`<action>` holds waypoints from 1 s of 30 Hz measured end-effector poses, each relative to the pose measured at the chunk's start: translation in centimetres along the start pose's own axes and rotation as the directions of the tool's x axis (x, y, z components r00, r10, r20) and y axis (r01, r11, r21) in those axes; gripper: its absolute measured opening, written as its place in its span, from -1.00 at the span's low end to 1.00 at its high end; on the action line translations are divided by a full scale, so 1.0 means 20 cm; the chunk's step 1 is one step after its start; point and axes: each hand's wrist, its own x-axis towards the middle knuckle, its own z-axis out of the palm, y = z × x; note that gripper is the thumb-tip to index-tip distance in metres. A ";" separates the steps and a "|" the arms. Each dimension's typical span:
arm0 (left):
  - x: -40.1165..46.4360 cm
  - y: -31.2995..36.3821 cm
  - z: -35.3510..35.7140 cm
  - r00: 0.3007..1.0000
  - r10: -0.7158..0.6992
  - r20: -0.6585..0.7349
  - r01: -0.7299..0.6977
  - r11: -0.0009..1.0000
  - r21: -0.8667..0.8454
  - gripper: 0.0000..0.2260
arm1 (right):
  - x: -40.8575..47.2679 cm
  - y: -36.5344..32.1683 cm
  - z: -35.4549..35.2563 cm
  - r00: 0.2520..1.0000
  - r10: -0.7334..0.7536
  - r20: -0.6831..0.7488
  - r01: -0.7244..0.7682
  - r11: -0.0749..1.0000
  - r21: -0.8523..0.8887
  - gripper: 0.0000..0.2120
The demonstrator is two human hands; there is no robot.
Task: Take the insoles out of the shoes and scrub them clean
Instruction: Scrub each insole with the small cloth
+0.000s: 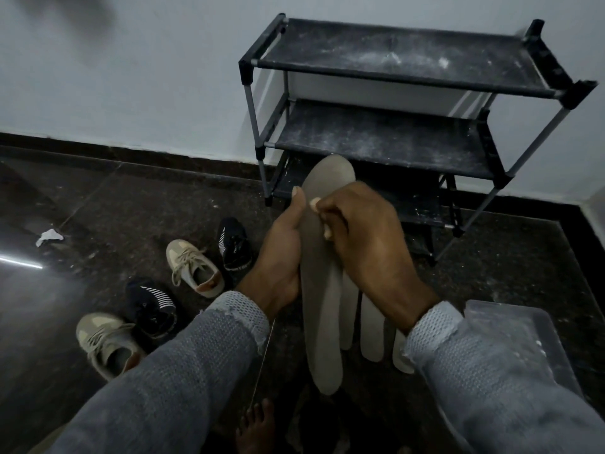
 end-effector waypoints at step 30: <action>-0.02 0.00 0.05 0.997 0.026 0.073 -0.028 1.000 0.014 -0.56 | 0.07 0.05 -0.06 0.995 0.088 -0.046 -0.080 0.986 0.147 -0.89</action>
